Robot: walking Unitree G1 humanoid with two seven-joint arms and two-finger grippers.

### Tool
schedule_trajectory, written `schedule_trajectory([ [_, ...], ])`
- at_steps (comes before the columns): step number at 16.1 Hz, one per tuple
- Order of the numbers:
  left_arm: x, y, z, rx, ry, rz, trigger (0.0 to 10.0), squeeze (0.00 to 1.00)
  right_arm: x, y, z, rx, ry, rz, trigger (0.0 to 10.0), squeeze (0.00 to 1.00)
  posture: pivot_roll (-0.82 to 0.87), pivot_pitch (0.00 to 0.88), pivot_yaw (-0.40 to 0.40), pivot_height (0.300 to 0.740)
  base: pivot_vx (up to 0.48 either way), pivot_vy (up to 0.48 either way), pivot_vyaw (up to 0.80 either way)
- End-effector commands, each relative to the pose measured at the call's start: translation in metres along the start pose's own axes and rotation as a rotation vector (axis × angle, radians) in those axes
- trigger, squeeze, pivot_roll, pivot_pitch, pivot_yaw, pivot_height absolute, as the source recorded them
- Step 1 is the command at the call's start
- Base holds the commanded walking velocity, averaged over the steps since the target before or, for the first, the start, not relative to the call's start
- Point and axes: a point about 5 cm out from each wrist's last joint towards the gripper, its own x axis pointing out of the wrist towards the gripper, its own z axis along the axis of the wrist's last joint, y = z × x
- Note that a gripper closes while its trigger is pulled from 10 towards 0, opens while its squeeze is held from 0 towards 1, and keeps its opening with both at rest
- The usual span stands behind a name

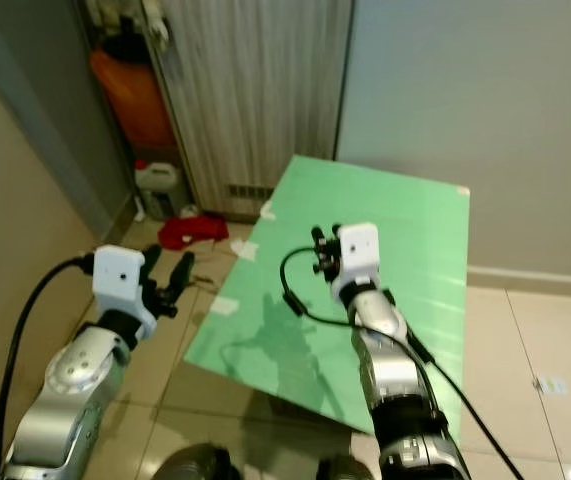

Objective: Hang keys on a hook

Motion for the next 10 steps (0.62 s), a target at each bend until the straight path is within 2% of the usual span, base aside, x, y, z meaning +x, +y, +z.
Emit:
schedule_trajectory([
  [1,-0.002,0.002,-0.003,0.008,0.009,-0.001,10.0,0.00,-0.001,0.001,0.000,0.003,0.001,0.002,0.0,0.00,-0.03,0.010,0.059,0.740,0.000,0.000,0.00],
  [7,0.001,-0.006,-0.001,-0.026,-0.016,-0.073,10.0,0.00,-0.001,-0.005,-0.002,-0.030,0.022,-0.028,0.0,0.00,-0.06,0.006,0.061,0.740,0.000,0.000,0.00],
  [10,0.003,-0.012,0.001,-0.032,-0.027,-0.125,10.0,0.00,0.003,-0.001,-0.003,-0.041,0.033,-0.012,0.0,0.00,-0.06,0.002,0.070,0.740,0.000,-0.480,0.00],
])
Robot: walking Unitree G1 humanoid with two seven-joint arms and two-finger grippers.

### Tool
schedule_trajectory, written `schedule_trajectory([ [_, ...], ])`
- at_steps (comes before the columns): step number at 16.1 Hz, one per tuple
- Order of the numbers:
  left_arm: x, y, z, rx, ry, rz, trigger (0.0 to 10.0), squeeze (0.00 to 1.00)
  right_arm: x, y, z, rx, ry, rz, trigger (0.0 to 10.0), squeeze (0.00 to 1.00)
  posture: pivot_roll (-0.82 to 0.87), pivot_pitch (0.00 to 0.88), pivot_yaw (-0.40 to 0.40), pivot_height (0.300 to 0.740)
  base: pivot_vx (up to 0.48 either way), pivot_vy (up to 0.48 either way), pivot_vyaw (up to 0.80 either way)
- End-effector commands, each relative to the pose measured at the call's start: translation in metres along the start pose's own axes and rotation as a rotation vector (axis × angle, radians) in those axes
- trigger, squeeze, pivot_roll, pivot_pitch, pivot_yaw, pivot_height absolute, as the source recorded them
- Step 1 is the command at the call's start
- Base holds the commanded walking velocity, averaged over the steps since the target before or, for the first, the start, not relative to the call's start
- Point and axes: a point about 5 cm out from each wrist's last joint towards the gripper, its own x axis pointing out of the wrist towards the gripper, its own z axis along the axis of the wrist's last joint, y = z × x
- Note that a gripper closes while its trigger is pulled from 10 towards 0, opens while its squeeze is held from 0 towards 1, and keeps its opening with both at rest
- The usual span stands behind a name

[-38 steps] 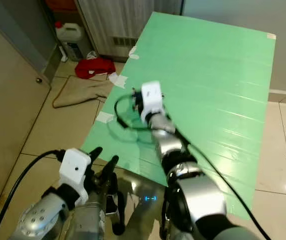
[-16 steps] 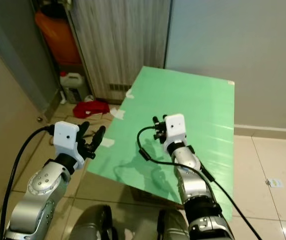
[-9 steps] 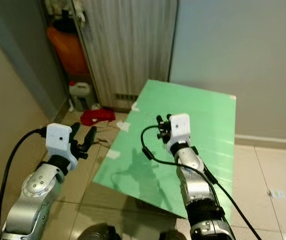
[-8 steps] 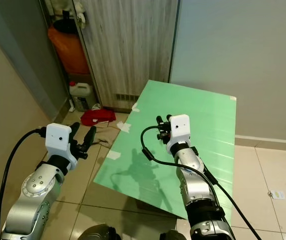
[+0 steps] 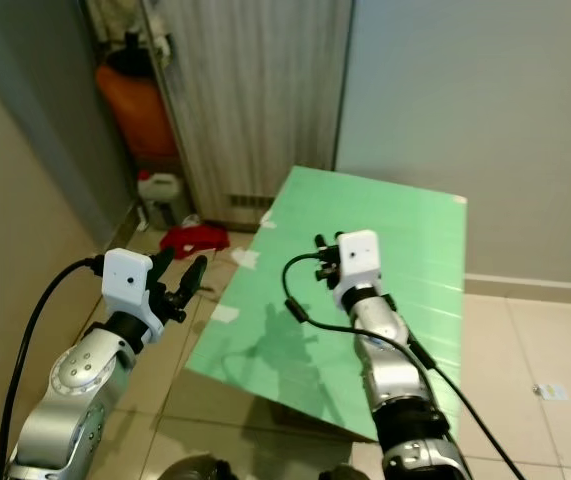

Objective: Hang keys on a hook

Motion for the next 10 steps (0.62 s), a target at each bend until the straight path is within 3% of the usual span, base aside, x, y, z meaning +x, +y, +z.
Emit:
schedule_trajectory([
  [1,0.0022,-0.0035,0.0016,-0.007,-0.011,-0.031,10.0,0.00,0.0029,-0.0019,0.0030,-0.012,0.001,-0.009,0.0,0.00,-0.06,0.003,0.073,0.740,0.000,-0.480,0.00],
  [2,0.0030,-0.0047,0.0014,-0.006,-0.008,-0.036,10.0,0.00,0.0039,-0.0018,0.0036,-0.012,-0.002,-0.011,0.0,0.00,-0.06,0.004,0.077,0.740,0.000,-0.480,0.00],
  [5,0.0063,-0.0069,0.0019,-0.005,-0.003,-0.052,10.0,0.00,0.0056,-0.0011,0.0050,-0.012,-0.008,-0.012,0.0,0.00,-0.07,0.012,0.086,0.740,0.000,0.000,0.00],
  [10,0.0102,-0.0093,0.0005,-0.016,0.002,-0.036,10.0,0.00,0.0060,0.0004,0.0066,-0.014,-0.020,-0.003,0.0,0.00,-0.07,0.019,0.090,0.740,0.051,-0.424,0.00],
])
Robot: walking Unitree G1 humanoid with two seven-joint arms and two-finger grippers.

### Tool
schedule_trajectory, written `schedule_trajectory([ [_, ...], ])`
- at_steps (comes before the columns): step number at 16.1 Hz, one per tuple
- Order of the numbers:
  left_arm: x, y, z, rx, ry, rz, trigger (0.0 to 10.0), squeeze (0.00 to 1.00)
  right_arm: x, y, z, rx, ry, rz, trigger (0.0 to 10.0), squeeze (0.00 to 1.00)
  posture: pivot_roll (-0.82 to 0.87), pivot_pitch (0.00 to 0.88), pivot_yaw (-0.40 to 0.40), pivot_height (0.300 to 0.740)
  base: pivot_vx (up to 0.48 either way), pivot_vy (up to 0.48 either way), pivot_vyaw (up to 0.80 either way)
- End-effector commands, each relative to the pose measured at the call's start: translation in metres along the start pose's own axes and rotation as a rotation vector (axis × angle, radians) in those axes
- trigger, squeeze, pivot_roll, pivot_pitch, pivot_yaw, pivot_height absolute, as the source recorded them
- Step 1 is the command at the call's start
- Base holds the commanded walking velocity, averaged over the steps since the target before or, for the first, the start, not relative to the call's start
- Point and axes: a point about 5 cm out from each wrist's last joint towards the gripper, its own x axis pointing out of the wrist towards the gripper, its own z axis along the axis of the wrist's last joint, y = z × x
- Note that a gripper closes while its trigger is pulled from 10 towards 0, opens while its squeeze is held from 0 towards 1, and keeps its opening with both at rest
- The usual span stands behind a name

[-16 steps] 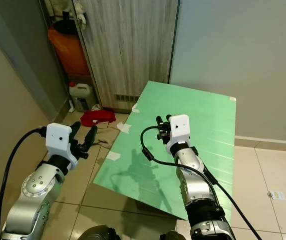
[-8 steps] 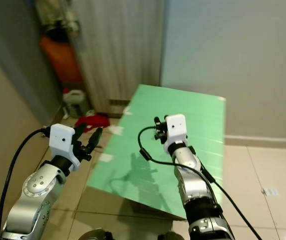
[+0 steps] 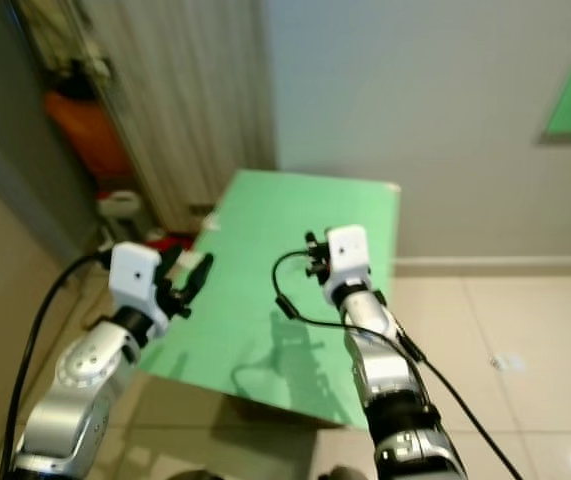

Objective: Hang keys on a hook

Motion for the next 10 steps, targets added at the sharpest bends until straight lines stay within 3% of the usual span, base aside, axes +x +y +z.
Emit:
schedule_trajectory([
  [1,0.003,-0.004,0.001,-0.003,-0.003,-0.004,10.0,0.00,0.000,-0.001,0.002,-0.001,-0.011,-0.004,0.0,0.00,-0.07,0.019,0.090,0.740,0.262,-0.398,0.00],
  [6,0.006,-0.008,0.000,-0.006,-0.010,0.010,10.0,0.00,-0.001,0.000,0.003,-0.009,-0.017,0.017,0.0,0.00,-0.08,0.018,0.082,0.740,0.274,-0.391,0.00],
  [10,0.010,-0.007,0.002,0.007,-0.013,-0.004,10.0,0.00,0.005,-0.008,0.015,-0.014,-0.036,0.070,0.0,0.00,-0.09,0.016,0.092,0.740,0.281,-0.386,0.00],
])
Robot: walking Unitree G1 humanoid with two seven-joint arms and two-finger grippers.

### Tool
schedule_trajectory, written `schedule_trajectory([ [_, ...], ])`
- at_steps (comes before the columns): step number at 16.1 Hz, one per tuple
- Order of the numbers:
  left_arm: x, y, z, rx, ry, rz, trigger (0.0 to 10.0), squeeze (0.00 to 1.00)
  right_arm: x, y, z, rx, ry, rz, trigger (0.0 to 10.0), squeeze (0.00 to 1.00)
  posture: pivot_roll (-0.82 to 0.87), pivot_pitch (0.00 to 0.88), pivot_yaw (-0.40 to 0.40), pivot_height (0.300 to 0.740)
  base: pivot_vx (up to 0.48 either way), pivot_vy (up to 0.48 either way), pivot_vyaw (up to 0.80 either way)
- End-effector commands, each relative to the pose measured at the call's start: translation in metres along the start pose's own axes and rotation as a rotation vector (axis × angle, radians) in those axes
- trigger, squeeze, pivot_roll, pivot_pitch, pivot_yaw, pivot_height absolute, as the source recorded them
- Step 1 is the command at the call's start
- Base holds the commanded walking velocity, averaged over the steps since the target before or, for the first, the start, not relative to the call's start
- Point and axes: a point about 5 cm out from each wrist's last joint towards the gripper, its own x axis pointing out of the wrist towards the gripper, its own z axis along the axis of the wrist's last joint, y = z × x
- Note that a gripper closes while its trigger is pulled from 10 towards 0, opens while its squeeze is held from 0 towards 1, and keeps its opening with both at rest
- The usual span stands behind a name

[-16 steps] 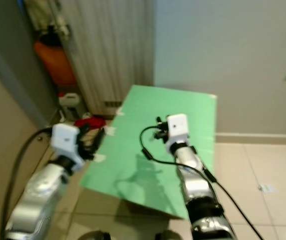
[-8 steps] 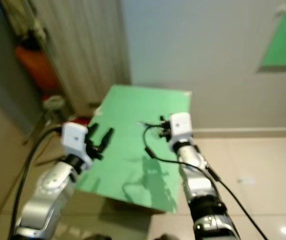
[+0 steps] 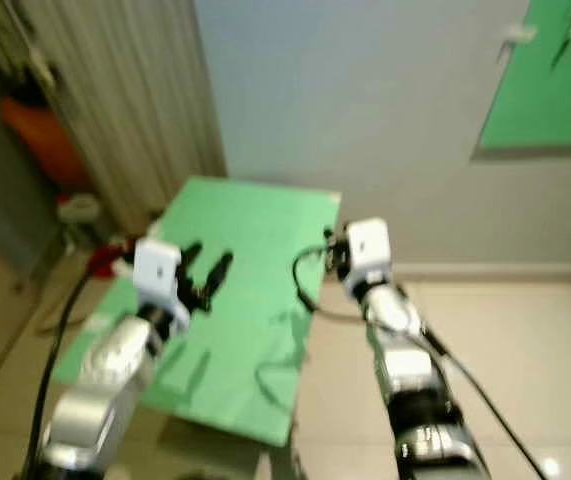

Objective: Hang keys on a hook

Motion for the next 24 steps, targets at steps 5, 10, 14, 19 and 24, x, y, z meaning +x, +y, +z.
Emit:
schedule_trajectory([
  [5,-0.002,0.012,-0.002,0.044,0.043,-0.036,10.0,0.00,0.019,-0.010,0.051,-0.091,-0.029,0.329,0.0,0.00,-0.10,0.028,0.103,0.740,0.178,-0.223,0.00],
  [10,-0.006,0.027,0.014,0.126,0.120,-0.331,10.0,0.00,0.023,-0.041,0.101,-0.190,-0.038,0.517,0.0,0.00,-0.10,0.009,0.096,0.740,0.000,0.000,0.00],
  [14,-0.008,0.025,0.033,0.136,0.116,-0.486,10.0,0.00,0.022,-0.039,0.123,-0.223,-0.059,0.645,0.0,0.00,-0.11,0.000,0.104,0.740,0.000,0.000,0.00],
  [19,-0.013,0.024,0.046,0.150,0.134,-0.654,10.0,0.00,0.020,-0.036,0.139,-0.183,-0.071,0.778,0.0,0.00,-0.11,0.000,0.109,0.740,0.000,0.000,0.00],
  [24,-0.010,0.025,0.060,0.139,0.069,-0.684,10.0,0.00,0.015,-0.027,0.165,-0.177,-0.118,0.900,0.0,0.00,-0.11,0.012,0.120,0.740,0.000,0.000,0.00],
])
